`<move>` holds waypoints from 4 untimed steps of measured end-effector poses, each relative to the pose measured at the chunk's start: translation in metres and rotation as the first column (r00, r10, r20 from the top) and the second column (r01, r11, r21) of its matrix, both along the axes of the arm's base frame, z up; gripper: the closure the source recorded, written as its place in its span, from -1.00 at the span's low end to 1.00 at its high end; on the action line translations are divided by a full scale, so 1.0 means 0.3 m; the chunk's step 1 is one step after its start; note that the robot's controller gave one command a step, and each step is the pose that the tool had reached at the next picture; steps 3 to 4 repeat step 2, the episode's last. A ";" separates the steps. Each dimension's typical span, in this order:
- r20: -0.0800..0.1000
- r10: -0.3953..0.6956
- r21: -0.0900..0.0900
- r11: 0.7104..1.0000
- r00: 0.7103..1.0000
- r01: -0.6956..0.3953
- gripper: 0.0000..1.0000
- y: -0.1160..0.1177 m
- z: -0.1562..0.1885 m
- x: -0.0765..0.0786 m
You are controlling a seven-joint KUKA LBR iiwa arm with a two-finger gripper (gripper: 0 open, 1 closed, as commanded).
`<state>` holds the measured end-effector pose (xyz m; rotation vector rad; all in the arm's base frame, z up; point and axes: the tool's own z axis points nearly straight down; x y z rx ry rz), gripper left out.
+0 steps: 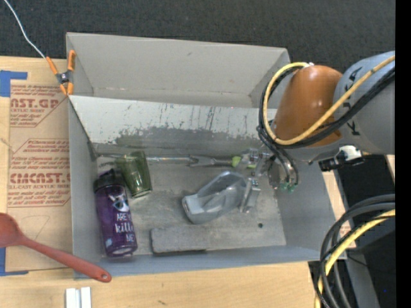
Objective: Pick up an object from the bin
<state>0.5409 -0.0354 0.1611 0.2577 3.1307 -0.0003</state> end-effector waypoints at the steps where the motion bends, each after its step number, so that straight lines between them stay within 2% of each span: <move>1: 0.017 -0.002 -0.003 1.000 1.000 0.002 1.00 -0.037 -0.153 0.008; 2: 0.016 -0.035 -0.006 0.999 0.999 0.035 1.00 0.079 -0.277 -0.033; 4: 0.016 -0.035 -0.006 0.999 0.999 0.035 1.00 0.079 -0.277 -0.033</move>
Offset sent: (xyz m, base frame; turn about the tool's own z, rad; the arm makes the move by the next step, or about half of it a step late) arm -0.0142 0.0269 -0.0866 0.0323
